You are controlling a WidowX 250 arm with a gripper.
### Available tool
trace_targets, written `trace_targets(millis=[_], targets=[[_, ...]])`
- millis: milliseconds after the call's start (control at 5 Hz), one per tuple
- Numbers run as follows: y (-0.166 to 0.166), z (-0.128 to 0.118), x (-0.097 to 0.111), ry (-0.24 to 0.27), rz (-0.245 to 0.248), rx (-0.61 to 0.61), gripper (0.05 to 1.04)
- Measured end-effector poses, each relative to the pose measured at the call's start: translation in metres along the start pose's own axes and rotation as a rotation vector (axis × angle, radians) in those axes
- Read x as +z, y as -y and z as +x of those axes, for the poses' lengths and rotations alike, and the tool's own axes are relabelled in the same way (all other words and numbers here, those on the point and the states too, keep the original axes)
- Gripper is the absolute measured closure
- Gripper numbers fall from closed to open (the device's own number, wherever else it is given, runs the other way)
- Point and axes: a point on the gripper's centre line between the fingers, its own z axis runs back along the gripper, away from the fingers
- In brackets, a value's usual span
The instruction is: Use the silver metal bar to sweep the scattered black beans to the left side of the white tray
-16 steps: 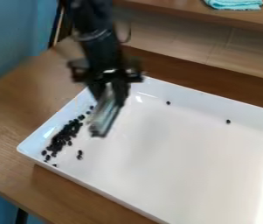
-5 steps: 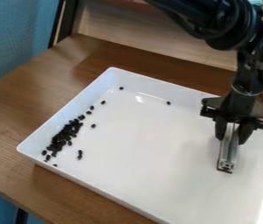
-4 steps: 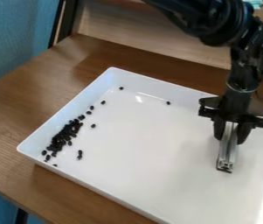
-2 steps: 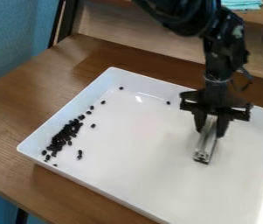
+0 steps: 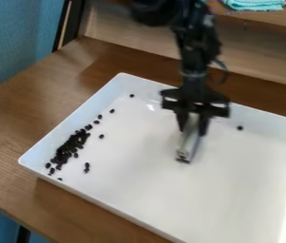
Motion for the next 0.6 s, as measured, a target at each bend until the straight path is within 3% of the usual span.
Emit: trace_targets(millis=[400,600], targets=[[-0.072,0.011,0.003,0.033,-0.017,0.085,0.698],[-0.114,0.005,0.017,0.047,-0.033,0.113,0.698]])
